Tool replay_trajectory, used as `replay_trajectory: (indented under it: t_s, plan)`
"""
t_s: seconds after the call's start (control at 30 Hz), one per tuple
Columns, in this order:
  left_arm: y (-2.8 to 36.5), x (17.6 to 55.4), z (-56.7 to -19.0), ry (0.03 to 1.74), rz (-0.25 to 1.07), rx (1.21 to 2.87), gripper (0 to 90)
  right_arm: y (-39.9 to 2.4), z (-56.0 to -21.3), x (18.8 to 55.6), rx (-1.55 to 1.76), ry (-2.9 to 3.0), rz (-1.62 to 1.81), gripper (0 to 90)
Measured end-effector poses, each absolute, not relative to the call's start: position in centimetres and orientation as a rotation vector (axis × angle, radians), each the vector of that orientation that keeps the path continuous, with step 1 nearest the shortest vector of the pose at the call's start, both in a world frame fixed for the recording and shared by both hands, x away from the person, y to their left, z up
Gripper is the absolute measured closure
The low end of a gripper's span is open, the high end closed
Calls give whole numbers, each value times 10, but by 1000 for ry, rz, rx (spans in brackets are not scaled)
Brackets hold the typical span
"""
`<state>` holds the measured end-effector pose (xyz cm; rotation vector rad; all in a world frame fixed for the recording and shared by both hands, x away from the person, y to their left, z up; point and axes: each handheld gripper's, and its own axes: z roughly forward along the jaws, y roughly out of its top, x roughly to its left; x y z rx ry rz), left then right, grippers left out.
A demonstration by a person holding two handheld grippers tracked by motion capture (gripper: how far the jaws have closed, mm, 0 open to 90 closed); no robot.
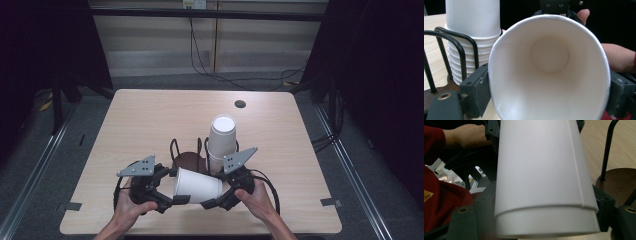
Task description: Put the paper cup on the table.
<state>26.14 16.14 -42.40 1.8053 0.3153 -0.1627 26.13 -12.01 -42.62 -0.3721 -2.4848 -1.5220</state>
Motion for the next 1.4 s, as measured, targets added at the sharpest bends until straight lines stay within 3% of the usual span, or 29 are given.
replay_trajectory:
  t_s: [0.5,1.4]
  plan:
    - [166,264,-422,329,-165,1811,152,-122,-426,259,-430,-2525,-1554,147]
    - [177,272,-426,431,-150,1876,145,-145,-425,256,-667,-2574,-1591,140]
